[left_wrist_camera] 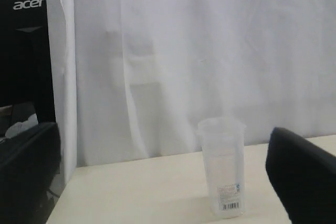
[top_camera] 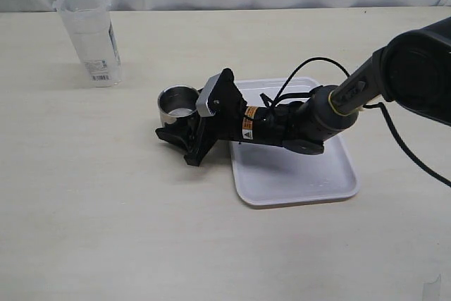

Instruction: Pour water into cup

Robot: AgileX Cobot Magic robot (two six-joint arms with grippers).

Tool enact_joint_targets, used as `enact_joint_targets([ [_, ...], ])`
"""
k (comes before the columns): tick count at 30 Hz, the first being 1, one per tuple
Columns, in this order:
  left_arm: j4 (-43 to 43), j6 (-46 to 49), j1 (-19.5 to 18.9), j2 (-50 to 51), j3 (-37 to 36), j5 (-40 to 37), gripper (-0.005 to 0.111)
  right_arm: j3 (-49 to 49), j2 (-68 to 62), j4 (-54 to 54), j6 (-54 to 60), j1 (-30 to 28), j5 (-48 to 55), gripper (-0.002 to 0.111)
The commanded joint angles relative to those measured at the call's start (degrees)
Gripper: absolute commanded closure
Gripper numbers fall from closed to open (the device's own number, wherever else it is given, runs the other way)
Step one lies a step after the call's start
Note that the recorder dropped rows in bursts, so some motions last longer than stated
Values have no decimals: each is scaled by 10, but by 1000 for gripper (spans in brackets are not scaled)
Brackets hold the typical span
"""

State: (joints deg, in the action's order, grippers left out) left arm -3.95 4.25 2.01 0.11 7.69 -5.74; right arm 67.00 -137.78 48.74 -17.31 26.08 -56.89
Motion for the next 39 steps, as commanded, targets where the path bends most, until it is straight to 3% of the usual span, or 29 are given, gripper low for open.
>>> enact_joint_targets([
  [1, 1, 1, -3, -1, -3, -24, 2, 2, -1, -1, 1, 1, -1, 104],
  [8, 36, 40, -3, -1, -8, -49, 2, 2, -1, -1, 1, 1, -1, 104],
  [14, 36, 40, -3, -1, -64, -18, 4, 2, -1, -1, 1, 1, -1, 104],
  [17, 36, 40, -3, -1, -77, -8, 25, 2, -1, -1, 1, 1, -1, 104],
  [21, 32, 44, -3, -1, -77, -39, 69, 2, -1, -1, 1, 1, -1, 104],
  [26, 31, 47, -3, -1, -77, -64, 106, 2, -1, -1, 1, 1, -1, 104],
  [39, 17, 47, -3, -1, -77, -88, 107, 2, -1, -1, 1, 1, -1, 104],
])
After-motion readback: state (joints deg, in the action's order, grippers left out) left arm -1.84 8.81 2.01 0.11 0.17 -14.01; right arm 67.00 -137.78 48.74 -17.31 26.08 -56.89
